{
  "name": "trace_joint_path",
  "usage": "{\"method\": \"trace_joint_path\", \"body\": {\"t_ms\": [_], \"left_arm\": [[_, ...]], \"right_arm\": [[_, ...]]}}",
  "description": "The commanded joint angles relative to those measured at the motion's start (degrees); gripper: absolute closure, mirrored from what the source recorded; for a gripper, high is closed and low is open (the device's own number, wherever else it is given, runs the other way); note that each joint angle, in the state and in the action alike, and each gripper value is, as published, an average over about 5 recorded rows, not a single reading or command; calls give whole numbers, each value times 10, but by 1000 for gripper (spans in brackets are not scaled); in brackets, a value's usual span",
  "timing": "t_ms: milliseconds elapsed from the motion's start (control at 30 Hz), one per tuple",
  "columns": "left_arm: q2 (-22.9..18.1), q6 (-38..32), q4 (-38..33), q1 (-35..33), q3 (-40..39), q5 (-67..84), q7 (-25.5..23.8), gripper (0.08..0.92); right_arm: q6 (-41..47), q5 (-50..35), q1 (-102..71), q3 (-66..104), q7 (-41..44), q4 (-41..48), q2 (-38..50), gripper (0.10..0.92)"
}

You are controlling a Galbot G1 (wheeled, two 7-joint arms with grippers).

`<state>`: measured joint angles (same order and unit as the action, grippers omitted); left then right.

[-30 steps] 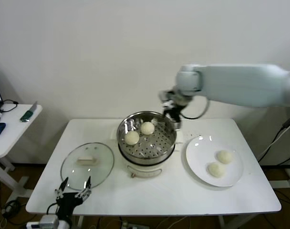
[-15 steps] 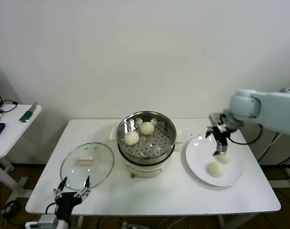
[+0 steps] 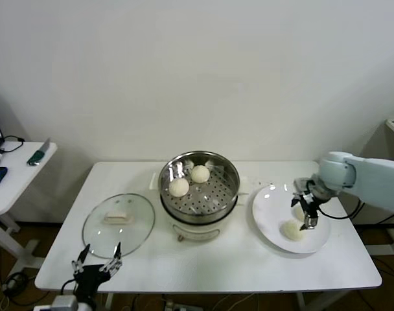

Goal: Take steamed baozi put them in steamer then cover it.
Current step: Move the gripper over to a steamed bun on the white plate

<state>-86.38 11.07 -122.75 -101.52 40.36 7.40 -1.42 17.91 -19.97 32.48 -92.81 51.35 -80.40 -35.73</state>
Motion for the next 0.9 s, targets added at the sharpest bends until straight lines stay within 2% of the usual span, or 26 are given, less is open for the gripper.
{"method": "trace_joint_path", "body": {"t_ms": [33,700,900], "left_arm": [[0,0,0,-2,0,-1,0,177],[-1,-2,-3,-7,0,-2,2,177],[-2,-2,-4,-8,0,-2,2,177]], "right_arm": [[1,41,-107,68,-4,58,-5,203],[10,62,-177,131,-18,88,-26,203],[9,69,-191,147,-17,94,-27,249]]}}
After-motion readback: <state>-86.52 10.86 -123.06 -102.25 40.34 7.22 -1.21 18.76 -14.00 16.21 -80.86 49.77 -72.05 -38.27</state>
